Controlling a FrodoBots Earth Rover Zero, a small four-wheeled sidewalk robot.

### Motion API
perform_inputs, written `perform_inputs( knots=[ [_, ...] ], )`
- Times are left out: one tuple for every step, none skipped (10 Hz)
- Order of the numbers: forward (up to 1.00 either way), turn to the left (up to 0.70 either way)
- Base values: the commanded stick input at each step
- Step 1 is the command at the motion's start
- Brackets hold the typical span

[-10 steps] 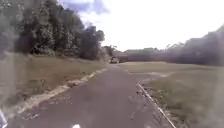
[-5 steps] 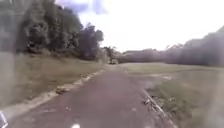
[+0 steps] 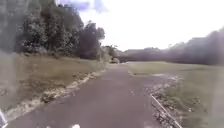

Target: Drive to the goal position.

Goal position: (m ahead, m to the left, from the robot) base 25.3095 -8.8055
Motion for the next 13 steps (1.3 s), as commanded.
perform_inputs(
  knots=[
    [1.00,0.00],
    [1.00,0.00],
    [1.00,0.00],
    [1.00,0.00],
    [1.00,0.00],
    [1.00,-0.38],
    [1.00,-0.36],
    [1.00,0.00],
    [1.00,0.00],
    [1.00,0.00],
    [1.00,0.00],
    [1.00,0.00],
    [1.00,0.00]
  ],
)
